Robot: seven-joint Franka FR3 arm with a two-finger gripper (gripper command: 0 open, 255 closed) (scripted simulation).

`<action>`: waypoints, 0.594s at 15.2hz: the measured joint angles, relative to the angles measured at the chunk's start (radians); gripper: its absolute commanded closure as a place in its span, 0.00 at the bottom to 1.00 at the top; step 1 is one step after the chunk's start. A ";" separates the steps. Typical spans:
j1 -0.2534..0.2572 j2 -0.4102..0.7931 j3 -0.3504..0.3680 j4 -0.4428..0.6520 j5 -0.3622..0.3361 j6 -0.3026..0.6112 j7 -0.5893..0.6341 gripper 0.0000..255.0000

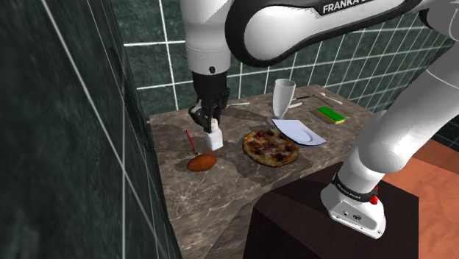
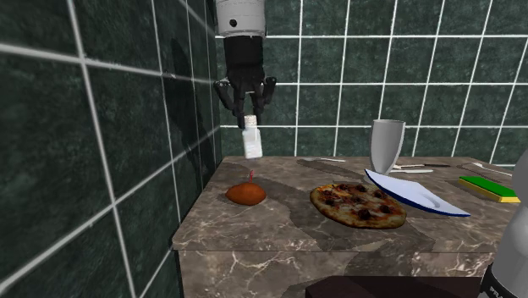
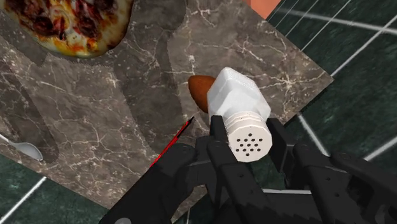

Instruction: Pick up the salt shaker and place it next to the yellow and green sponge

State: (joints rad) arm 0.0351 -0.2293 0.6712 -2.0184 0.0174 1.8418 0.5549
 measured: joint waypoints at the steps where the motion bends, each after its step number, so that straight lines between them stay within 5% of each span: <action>1: -0.002 -0.024 -0.018 -0.019 0.011 0.000 -0.026 1.00; 9: 0.006 -0.279 -0.201 -0.258 0.088 0.006 -0.253 1.00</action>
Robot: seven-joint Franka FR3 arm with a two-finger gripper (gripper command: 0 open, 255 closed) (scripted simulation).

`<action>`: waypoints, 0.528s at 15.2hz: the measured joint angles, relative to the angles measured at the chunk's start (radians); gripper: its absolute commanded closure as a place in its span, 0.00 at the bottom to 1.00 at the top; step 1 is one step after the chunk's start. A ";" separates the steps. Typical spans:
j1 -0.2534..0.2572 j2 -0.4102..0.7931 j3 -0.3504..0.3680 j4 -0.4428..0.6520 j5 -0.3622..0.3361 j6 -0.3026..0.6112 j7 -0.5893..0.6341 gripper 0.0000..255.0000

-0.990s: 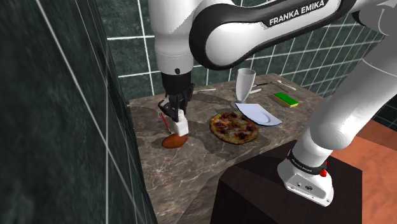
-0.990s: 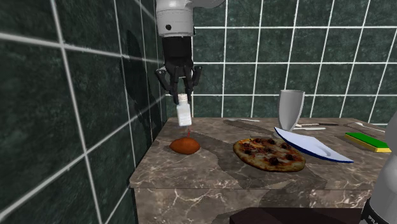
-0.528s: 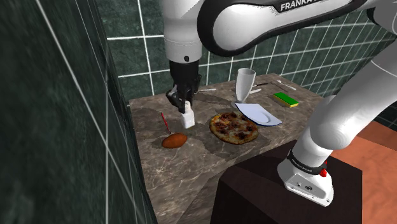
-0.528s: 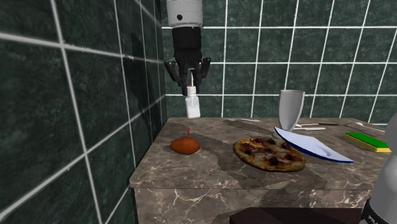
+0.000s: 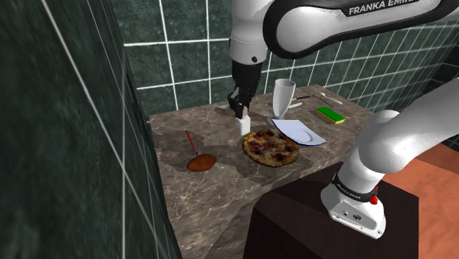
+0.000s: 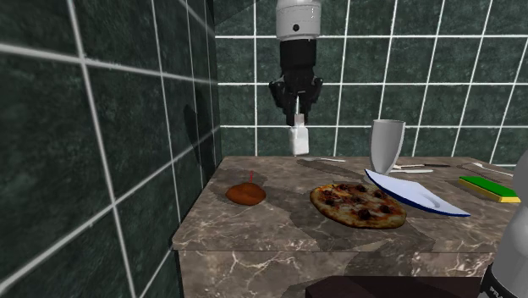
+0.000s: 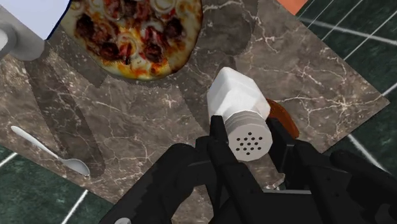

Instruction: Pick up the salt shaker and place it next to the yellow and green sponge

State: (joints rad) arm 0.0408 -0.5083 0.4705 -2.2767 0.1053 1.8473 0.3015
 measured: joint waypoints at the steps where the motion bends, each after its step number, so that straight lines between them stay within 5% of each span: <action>1: 0.001 -0.027 -0.019 -0.025 0.002 -0.001 -0.022 1.00; 8: -0.020 -0.186 -0.185 -0.165 -0.032 -0.022 -0.204 1.00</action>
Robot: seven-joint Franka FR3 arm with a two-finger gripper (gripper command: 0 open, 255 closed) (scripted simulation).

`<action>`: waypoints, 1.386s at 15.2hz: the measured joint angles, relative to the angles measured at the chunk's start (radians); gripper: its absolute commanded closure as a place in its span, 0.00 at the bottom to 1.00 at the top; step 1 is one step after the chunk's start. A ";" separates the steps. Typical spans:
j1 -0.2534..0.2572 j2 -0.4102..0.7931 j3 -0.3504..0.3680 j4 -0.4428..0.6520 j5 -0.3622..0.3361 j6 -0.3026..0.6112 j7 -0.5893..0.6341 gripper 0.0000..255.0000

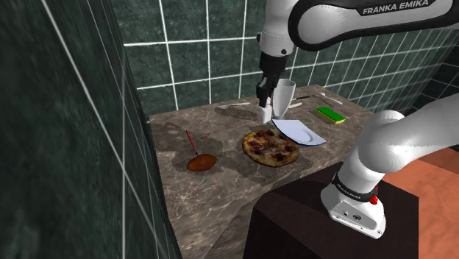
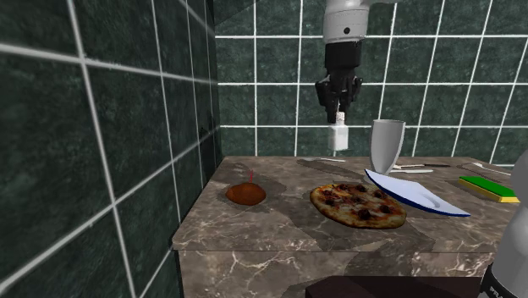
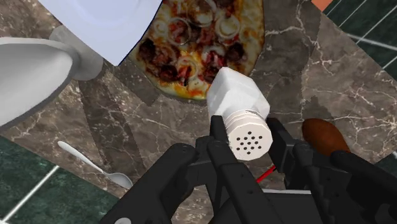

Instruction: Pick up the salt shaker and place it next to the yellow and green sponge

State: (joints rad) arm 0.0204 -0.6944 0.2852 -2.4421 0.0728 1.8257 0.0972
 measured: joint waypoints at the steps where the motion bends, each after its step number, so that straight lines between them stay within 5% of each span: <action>1: -0.003 -0.025 -0.021 -0.018 -0.007 -0.007 -0.022 1.00; 12: -0.103 -0.168 -0.276 -0.138 -0.153 -0.018 -0.292 1.00; 21: -0.202 -0.149 -0.492 -0.110 -0.294 -0.002 -0.516 1.00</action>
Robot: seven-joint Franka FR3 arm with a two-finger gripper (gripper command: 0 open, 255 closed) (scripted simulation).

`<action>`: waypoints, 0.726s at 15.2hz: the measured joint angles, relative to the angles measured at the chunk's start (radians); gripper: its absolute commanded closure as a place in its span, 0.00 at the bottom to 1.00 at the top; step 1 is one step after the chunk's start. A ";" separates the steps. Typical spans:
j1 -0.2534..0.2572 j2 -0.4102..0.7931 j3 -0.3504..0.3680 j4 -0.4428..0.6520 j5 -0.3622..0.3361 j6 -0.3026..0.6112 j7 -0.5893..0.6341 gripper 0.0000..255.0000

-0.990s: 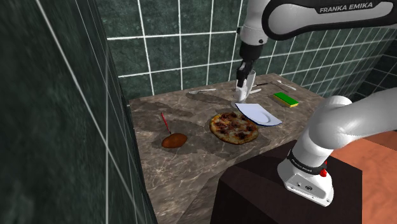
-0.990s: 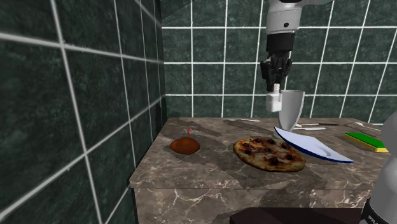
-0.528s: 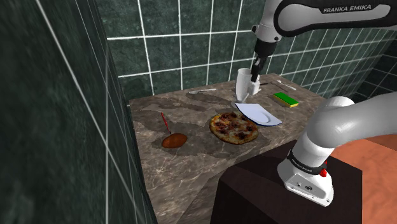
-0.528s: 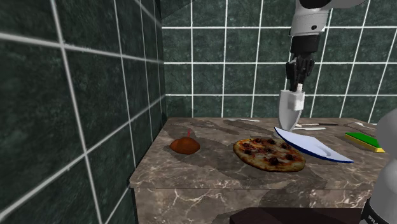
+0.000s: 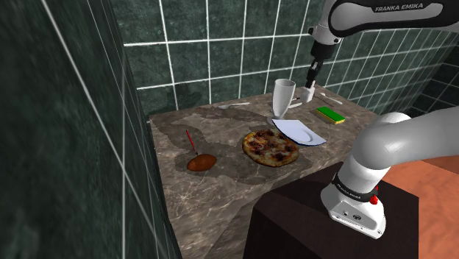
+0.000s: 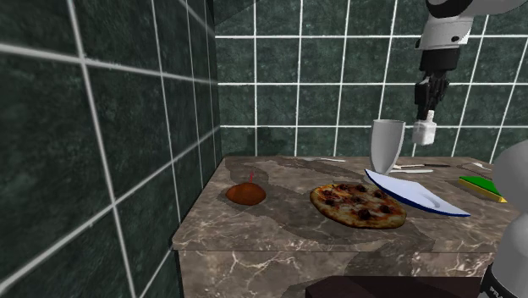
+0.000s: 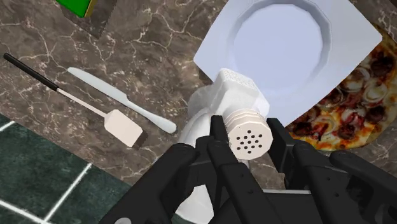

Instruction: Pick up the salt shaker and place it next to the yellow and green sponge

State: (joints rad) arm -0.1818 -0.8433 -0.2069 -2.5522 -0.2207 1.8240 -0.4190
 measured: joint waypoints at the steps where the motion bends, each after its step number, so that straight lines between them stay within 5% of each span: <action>1: -0.008 0.013 -0.023 0.011 -0.013 0.005 -0.024 1.00; 11: -0.058 0.176 -0.269 0.156 -0.108 0.072 -0.270 1.00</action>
State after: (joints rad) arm -0.2398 -0.6669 -0.4764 -2.3963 -0.3284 1.8962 -0.6885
